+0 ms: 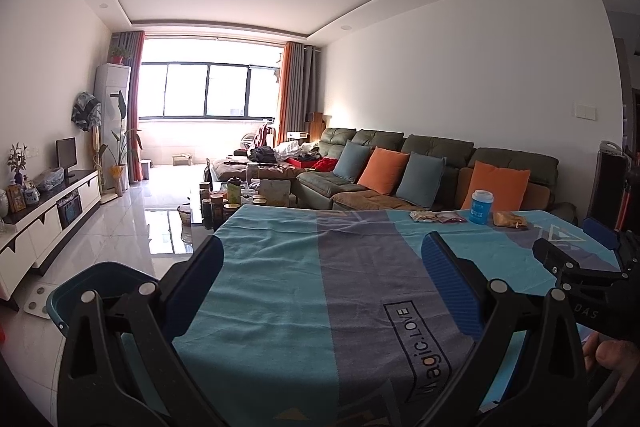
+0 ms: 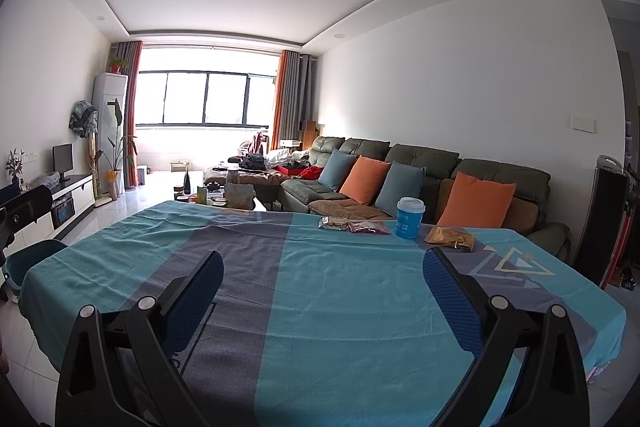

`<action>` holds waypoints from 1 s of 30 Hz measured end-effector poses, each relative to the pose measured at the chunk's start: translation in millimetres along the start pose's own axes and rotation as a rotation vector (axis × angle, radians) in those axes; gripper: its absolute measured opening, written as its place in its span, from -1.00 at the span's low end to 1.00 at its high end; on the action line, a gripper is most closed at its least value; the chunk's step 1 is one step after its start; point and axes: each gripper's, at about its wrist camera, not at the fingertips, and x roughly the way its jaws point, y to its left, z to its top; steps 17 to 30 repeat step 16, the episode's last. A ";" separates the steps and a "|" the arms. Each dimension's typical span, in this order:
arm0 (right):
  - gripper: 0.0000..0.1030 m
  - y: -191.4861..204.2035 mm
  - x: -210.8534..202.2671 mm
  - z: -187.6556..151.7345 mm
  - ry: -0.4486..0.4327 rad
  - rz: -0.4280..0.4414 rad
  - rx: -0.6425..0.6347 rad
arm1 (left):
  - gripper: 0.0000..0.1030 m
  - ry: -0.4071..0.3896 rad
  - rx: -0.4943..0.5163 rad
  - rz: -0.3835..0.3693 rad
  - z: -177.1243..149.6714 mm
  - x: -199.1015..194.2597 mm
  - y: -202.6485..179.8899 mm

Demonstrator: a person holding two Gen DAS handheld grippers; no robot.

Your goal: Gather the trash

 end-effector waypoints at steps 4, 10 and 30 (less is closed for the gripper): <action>0.87 0.8 -0.9 0.0 -0.004 -0.002 -0.001 | 0.89 0.003 0.001 -0.005 -1.2 0.9 0.3; 0.87 1.1 0.7 -1.1 -0.004 -0.001 -0.001 | 0.89 0.001 0.006 0.004 -2.3 1.6 1.4; 0.87 0.0 -1.4 -0.6 -0.012 -0.003 0.006 | 0.89 0.005 0.016 0.008 -3.3 4.2 -2.1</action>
